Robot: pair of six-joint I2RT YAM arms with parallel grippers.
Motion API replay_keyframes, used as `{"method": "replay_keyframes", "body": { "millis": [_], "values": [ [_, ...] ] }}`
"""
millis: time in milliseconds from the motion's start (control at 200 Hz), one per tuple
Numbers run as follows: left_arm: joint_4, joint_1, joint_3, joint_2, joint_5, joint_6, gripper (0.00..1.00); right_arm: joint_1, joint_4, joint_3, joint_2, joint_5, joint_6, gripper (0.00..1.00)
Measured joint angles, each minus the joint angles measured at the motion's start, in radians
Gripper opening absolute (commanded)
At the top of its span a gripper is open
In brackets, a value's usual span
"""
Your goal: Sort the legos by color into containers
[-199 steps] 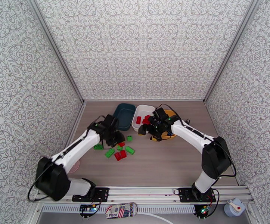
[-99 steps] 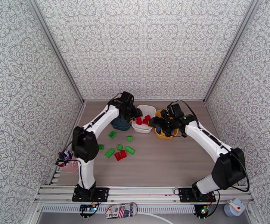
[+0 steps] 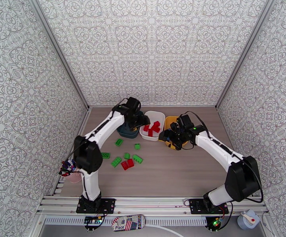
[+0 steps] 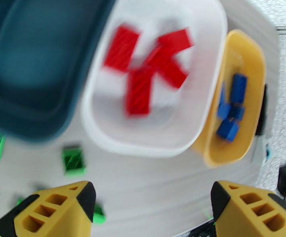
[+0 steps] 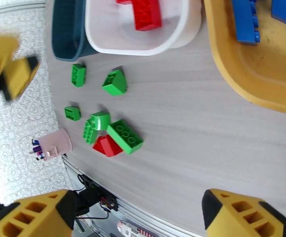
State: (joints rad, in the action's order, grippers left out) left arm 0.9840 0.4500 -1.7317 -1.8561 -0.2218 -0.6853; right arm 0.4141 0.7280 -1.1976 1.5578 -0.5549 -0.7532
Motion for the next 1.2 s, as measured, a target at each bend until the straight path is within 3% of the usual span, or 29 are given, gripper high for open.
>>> {"method": "replay_keyframes", "body": {
  "millis": [310,595,845,1200],
  "values": [
    [0.038,0.006,0.429,0.377,0.117,-0.076,0.75,0.14,0.082,-0.164,0.177,0.019,0.047,0.85],
    [0.056,0.053,0.794,0.622,0.142,-0.229,0.7,0.311,0.115,-0.279,0.285,0.018,0.082,0.84],
    [-0.005,0.067,0.964,0.652,0.141,-0.333,0.67,0.423,0.128,-0.296,0.344,0.018,0.098,0.81],
    [-0.145,0.064,0.971,0.496,0.116,-0.346,0.63,0.44,0.127,-0.29,0.349,0.019,0.096,0.79]
  ]
}}
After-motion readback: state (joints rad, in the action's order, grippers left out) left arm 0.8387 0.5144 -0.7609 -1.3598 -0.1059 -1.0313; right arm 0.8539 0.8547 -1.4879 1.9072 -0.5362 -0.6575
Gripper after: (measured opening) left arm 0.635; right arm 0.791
